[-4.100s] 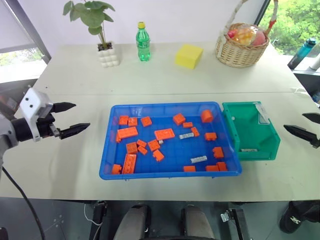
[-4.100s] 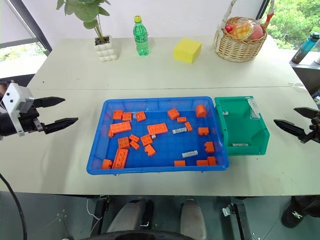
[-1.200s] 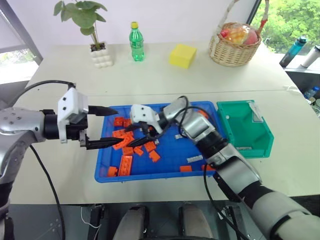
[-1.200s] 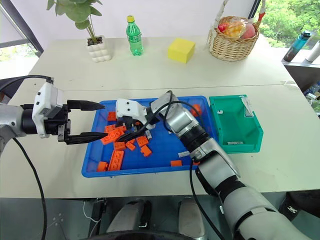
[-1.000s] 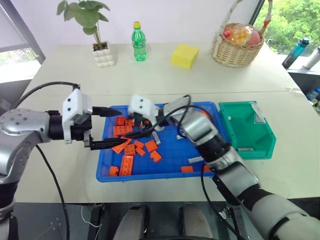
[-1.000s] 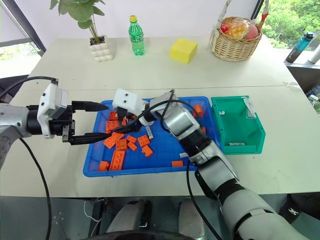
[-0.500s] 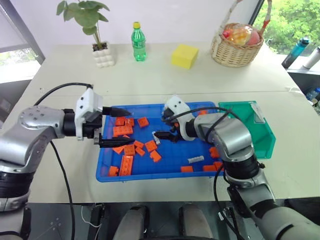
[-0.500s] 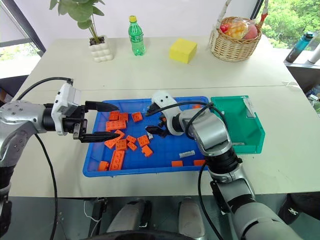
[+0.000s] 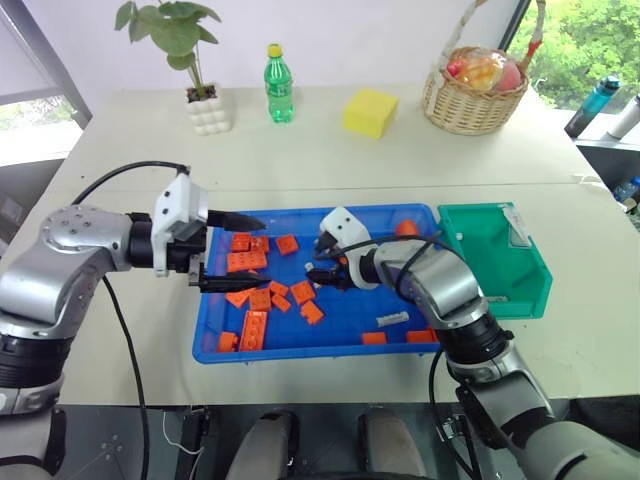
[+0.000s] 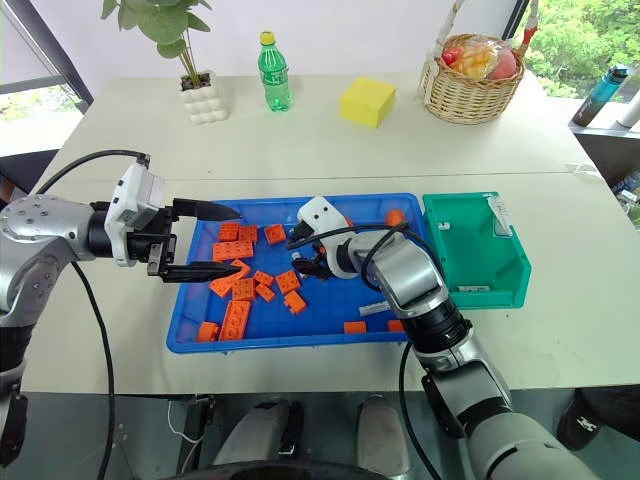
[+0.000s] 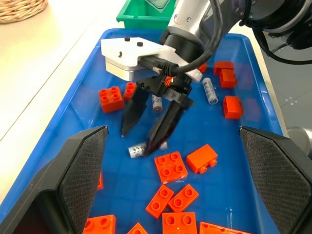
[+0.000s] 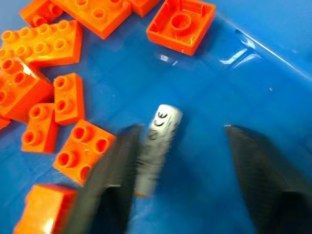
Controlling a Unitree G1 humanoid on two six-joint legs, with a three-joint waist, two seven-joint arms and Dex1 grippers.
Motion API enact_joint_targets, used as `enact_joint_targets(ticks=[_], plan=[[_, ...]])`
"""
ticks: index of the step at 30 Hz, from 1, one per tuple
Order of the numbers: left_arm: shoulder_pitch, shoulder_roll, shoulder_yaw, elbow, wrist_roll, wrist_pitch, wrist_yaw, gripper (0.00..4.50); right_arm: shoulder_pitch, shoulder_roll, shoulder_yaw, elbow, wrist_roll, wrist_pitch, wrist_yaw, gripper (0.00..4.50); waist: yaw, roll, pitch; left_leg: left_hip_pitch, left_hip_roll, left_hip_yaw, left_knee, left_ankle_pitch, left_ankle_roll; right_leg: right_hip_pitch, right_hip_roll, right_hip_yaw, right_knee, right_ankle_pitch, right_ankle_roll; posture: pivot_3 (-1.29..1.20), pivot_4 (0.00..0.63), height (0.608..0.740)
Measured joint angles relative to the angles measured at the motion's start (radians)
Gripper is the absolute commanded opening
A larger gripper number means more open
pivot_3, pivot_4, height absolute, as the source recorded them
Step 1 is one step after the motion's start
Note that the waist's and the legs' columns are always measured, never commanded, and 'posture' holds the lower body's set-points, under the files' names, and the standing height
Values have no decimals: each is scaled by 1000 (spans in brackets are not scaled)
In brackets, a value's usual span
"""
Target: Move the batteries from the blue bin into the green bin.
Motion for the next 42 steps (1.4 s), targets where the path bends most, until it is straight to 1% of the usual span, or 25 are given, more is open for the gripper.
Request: enact_joint_targets(ticks=[2,3,9,11,12,14,16,18,21,24,26,29,31,33,34,35,36,38,39,40,42], plan=[[0,0,1,0,0,0,1,4500,4,-14,7,0,3,-18,1,316,0,0,0,0,0,0,0,0,0,0,0,0,0,0,0,0,150,733],[0,0,1,0,0,0,2,4500,4,-21,10,0,5,-23,1,77,0,0,0,0,0,0,0,0,0,0,0,0,0,0,0,0,150,733],[0,0,5,0,-1,1,6,4500,-2,-21,-14,-15,69,8,20,91,0,0,0,0,0,-1,0,0,0,1,0,0,-1,0,0,0,150,733],[0,-1,5,3,-2,0,6,4500,-40,-27,-90,-51,136,77,44,91,1,1,1,0,0,-1,0,0,0,1,0,0,-1,0,0,0,150,733],[0,-5,4,9,-1,0,6,4500,-86,-56,-158,-82,182,124,65,91,4,1,1,0,-1,-1,0,0,0,2,0,0,-1,0,0,0,150,733],[-2,-12,3,17,0,-2,6,4500,-177,-168,-308,-130,235,180,89,91,14,2,1,0,-2,-5,1,0,0,3,0,0,-2,0,0,0,150,733],[-5,-19,-1,34,2,-4,5,4500,-197,-288,-430,-145,252,213,97,91,27,-1,0,1,-2,-9,0,0,0,3,1,0,-3,0,0,0,150,733],[-14,-34,-11,53,10,-9,4,4500,-127,-425,-505,-134,271,246,119,91,39,-1,0,1,-4,-12,0,0,0,6,1,0,-3,0,0,0,150,733],[-22,-42,-22,81,22,-22,-5,4500,27,-583,-554,-114,277,247,141,91,45,-1,0,-1,-4,-6,-1,0,0,6,-1,1,-3,0,0,0,150,733],[-44,-57,-36,103,32,-36,-17,4500,134,-681,-620,-112,284,226,158,91,39,0,1,-1,-2,-3,0,0,0,5,0,0,-4,0,0,0,150,733],[-64,-61,-45,123,43,-48,-26,4500,191,-710,-661,-121,285,208,159,91,28,0,1,0,-1,-2,0,0,0,7,0,0,-4,0,0,0,150,733],[-102,-83,-63,146,54,-58,-35,4500,271,-702,-685,-127,285,184,139,1574,24,0,1,0,0,0,0,0,0,6,0,0,-4,0,0,0,150,733],[-109,-89,-65,153,62,-60,-43,4500,291,-696,-683,-127,285,166,127,2517,23,0,1,0,0,1,0,0,0,6,0,0,-4,0,0,0,150,733],[-112,-93,-66,160,65,-60,-49,4500,295,-706,-673,-127,282,114,124,3617,25,0,1,0,0,1,0,0,0,6,0,0,-4,0,0,0,150,733],[-113,-93,-66,160,66,-60,-51,4500,299,-720,-661,-126,277,73,128,4010,26,0,1,0,0,1,0,0,0,6,0,0,-4,0,0,0,150,733],[-113,-93,-66,160,66,-60,-52,4500,300,-729,-655,-125,275,51,132,4010,26,0,1,0,0,1,0,0,0,6,0,0,-4,0,0,0,150,733],[-113,-93,-66,161,66,-60,-53,4500,296,-747,-640,-113,275,-11,155,4010,27,0,1,0,0,1,0,0,0,6,0,0,-4,0,0,0,150,733],[-113,-94,-66,160,66,-60,-54,4500,256,-767,-609,-96,276,-101,205,4010,26,0,1,0,0,1,0,0,0,6,0,0,-5,0,0,0,150,733],[-113,-94,-65,160,66,-60,-55,4500,225,-791,-571,-83,274,-173,260,4010,26,0,1,0,0,1,1,0,0,6,0,0,-6,0,0,0,150,733],[-115,-94,-65,159,66,-59,-55,4500,172,-826,-516,-73,275,-264,348,4010,24,1,2,0,0,1,0,0,0,5,0,0,-6,0,0,0,150,733],[-121,-97,-66,153,66,-58,-56,4500,78,-849,-435,-77,286,-380,496,4010,22,1,2,0,2,1,0,0,0,8,2,-1,-14,0,0,0,150,733]])
